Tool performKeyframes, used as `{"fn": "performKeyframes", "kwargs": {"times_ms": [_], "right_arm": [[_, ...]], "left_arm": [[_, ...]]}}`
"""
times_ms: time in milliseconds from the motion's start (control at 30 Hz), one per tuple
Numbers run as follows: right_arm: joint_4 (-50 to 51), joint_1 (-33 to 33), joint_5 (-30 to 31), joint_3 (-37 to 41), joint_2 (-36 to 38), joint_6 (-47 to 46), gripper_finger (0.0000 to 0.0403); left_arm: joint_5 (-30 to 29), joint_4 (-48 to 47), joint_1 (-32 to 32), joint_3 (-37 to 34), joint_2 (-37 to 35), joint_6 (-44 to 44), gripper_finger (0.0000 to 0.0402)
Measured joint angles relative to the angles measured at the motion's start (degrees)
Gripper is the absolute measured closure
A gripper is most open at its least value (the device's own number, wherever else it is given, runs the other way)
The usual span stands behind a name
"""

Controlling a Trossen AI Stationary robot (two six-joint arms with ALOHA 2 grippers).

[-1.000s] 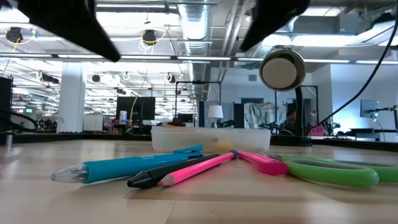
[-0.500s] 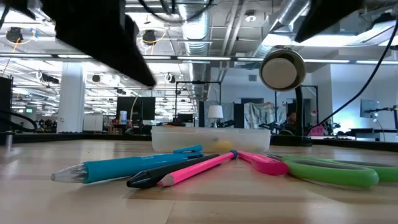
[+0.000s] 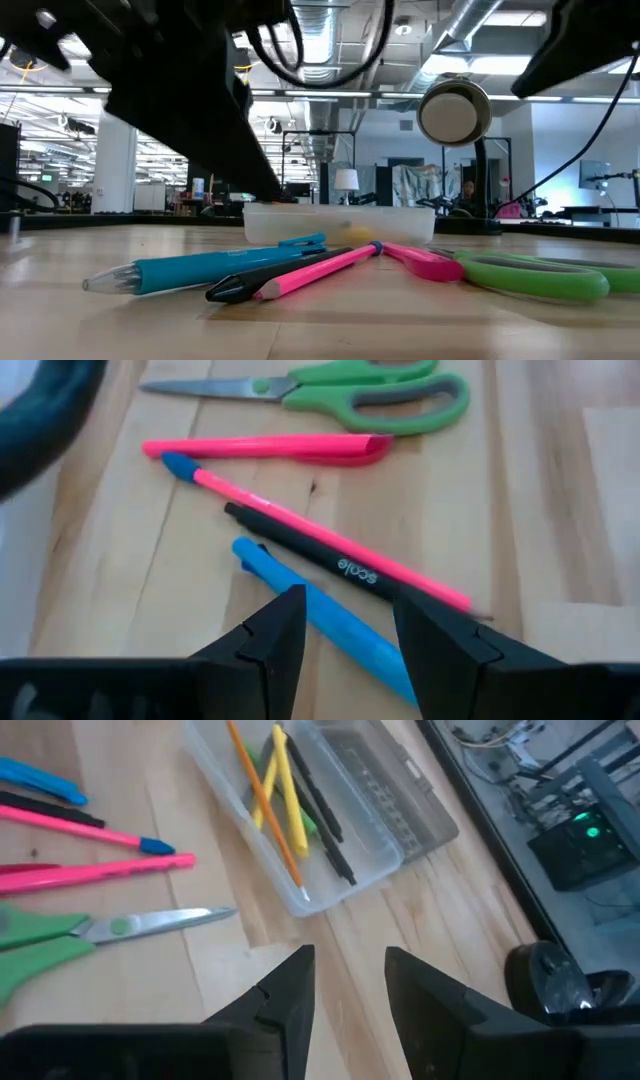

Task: Pick & place school supplies into a supply box
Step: Put the blue pen into the transparent supply box

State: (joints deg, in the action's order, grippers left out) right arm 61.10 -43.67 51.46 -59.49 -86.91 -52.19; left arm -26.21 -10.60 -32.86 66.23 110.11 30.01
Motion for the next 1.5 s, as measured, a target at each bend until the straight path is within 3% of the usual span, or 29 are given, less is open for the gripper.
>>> {"fn": "performKeyframes", "kwargs": {"times_ms": [600,1100,1500], "right_arm": [[-0.5,-0.9,4.6,4.1,0.0,-4.9,0.0285],[-2.2,-0.9,4.8,5.0,0.0,-4.9,0.0285],[-8.8,-0.9,4.3,11.4,0.0,-4.9,0.0285]], "left_arm": [[1.2,-0.1,1.8,0.2,5.4,2.9,0.0255],[5.1,-11.4,4.3,0.4,5.1,6.3,0.0353],[6.5,-18.9,4.6,-0.1,0.9,7.4,0.0352]]}}
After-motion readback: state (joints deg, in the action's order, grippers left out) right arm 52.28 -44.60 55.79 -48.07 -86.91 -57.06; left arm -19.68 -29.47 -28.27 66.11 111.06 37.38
